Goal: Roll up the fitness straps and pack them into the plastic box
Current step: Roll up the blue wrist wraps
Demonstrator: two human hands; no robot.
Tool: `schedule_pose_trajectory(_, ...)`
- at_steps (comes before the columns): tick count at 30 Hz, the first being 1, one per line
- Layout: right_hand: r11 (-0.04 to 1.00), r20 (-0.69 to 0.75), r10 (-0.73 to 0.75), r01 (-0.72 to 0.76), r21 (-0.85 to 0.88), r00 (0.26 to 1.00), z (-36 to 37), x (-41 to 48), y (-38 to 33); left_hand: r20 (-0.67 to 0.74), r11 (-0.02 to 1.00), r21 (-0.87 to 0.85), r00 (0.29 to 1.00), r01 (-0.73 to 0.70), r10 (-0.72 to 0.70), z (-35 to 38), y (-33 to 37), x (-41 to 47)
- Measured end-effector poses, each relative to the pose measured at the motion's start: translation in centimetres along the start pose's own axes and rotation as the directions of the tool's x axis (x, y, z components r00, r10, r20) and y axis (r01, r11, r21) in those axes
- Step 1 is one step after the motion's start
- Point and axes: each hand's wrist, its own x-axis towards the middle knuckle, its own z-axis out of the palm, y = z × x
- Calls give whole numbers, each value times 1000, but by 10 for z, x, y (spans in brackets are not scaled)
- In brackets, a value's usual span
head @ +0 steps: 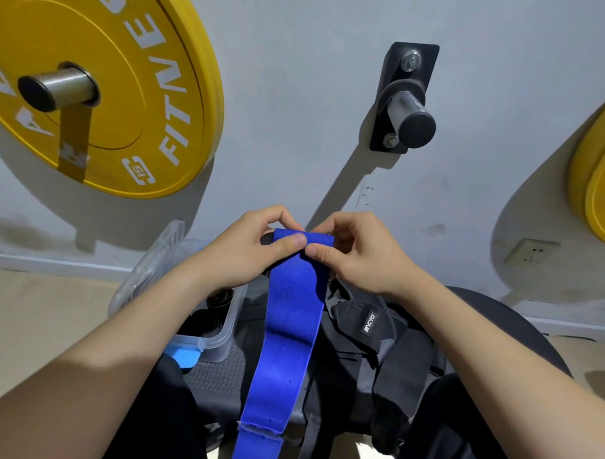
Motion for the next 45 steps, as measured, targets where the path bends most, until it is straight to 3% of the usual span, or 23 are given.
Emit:
schedule_pose_trajectory(7, 1000, -73, -17, 15, -26, 997, 7, 8, 0, -51, 970, -214, 991, 113, -127, 0, 0, 7)
schedule_pose_trajectory(11, 998, -110, 1, -7, -59, 994, 9, 15, 3, -110, 981, -151, 984, 124, -142, 4, -5, 16)
schedule_pose_trajectory(17, 988, -246, 150, -152, 14, 957, 24, 32, 9, -265, 974, -179, 946, 139, -184, 16, -16, 40)
schedule_pose_trajectory(21, 963, -324, 268, -255, 83, 907, 35, 14, 8, -221, 936, -316, 947, 156, -232, 22, -18, 34)
schedule_pose_trajectory(24, 952, -275, 278, -226, 204, 920, 40, 8, -2, -166, 888, -435, 956, 148, -240, 21, -14, 22)
schedule_pose_trajectory(28, 944, -107, 217, -181, 275, 970, 46, 11, -20, -182, 823, -557, 949, 116, -257, 2, -8, -1)
schedule_pose_trajectory(31, 924, -49, 189, -160, 346, 981, 57, 7, -30, -241, 918, -386, 951, 92, -196, -11, -7, -21)
schedule_pose_trajectory(34, 952, -57, 171, -150, 267, 984, 64, 1, -33, -288, 982, -168, 948, 90, -136, -20, -1, -32)
schedule_pose_trajectory(37, 956, -22, 152, -141, 256, 988, 63, 0, -35, -186, 984, -104, 969, 147, -164, -36, 7, -33)
schedule_pose_trajectory(40, 978, 17, 87, -88, 188, 996, 57, 3, -40, -100, 967, 236, 992, 93, -71, -41, 7, -30)
schedule_pose_trajectory(43, 989, 46, 34, -40, 141, 998, 51, 2, -39, -68, 951, 302, 996, 70, -51, -36, -4, -32)
schedule_pose_trajectory(45, 990, 40, 5, -11, 138, 999, 50, 1, -42, -5, 973, 216, 997, 77, -78, -41, -6, -33)
